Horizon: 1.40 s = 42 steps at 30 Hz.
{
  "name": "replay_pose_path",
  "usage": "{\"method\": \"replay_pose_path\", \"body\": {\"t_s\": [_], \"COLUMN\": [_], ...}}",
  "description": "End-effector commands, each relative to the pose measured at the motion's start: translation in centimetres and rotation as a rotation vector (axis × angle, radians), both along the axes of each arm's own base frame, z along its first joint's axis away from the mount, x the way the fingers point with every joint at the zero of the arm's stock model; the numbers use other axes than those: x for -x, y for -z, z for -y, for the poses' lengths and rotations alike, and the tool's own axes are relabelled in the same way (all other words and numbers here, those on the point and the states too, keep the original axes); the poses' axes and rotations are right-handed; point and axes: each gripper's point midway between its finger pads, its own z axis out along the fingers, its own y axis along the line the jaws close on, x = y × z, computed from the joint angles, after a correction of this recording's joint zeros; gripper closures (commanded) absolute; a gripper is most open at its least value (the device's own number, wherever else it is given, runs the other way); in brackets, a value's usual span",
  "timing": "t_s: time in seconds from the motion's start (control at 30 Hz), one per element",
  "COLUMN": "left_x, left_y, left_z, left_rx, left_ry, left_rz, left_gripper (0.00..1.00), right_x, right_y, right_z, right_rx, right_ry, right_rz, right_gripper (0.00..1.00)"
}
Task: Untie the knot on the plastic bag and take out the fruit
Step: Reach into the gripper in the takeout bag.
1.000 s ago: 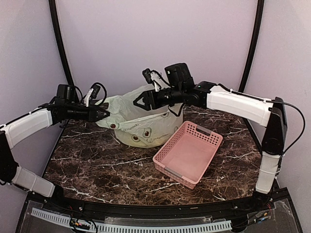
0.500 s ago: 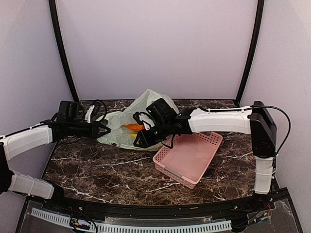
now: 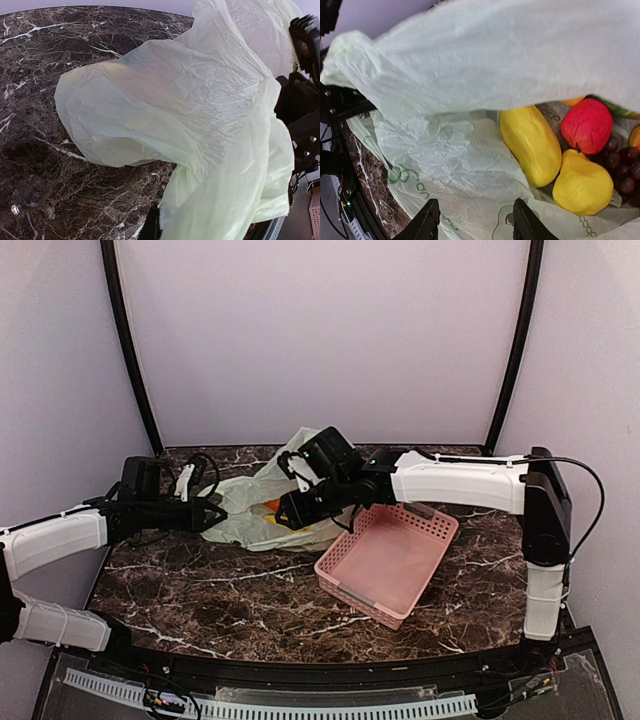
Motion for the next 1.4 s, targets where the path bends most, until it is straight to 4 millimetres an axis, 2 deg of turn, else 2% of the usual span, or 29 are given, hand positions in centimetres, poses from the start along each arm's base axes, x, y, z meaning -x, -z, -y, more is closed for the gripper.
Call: {"method": "replay_pose_path", "body": {"t_s": [0.0,0.2,0.37,0.53,0.73,0.97,1.13,1.37], "left_x": [0.4,0.3,0.3,0.2,0.1,0.0,0.1,0.0], "left_y": [1.0,0.9,1.3,1.4,1.5,1.4,1.5,1.3], "left_z": [0.3,0.5,0.4,0.3,0.6,0.6,0.6,0.6], "left_rx": [-0.003,-0.007,-0.018,-0.025,-0.020,-0.019,-0.018,-0.016], "left_ry": [0.003,0.009,0.005,0.000,0.009,0.008,0.011,0.010], "left_rz": [-0.032,-0.033,-0.040,-0.042,-0.051,-0.048,-0.051,-0.048], "left_gripper": [0.99,0.99,0.99,0.99,0.99,0.99,0.99,0.99], "right_x": [-2.8,-6.5,-8.4,-8.1,-8.0,-8.4,-8.9,-8.9], "right_y": [-2.7,-0.1,2.5,5.2,8.4,9.9,11.6,12.6], "right_z": [-1.2,-0.8,0.4,2.4,4.5,5.0,6.1,6.5], "right_rx": [-0.039,0.023,0.116,0.204,0.293,0.345,0.398,0.412], "right_ry": [0.038,0.107,0.157,0.192,0.240,0.264,0.311,0.328], "right_rz": [0.097,0.068,0.046,0.008,-0.061,-0.087,-0.124,-0.145], "right_gripper": [0.51,0.51,0.52,0.51,0.41,0.30,0.27,0.15]}}
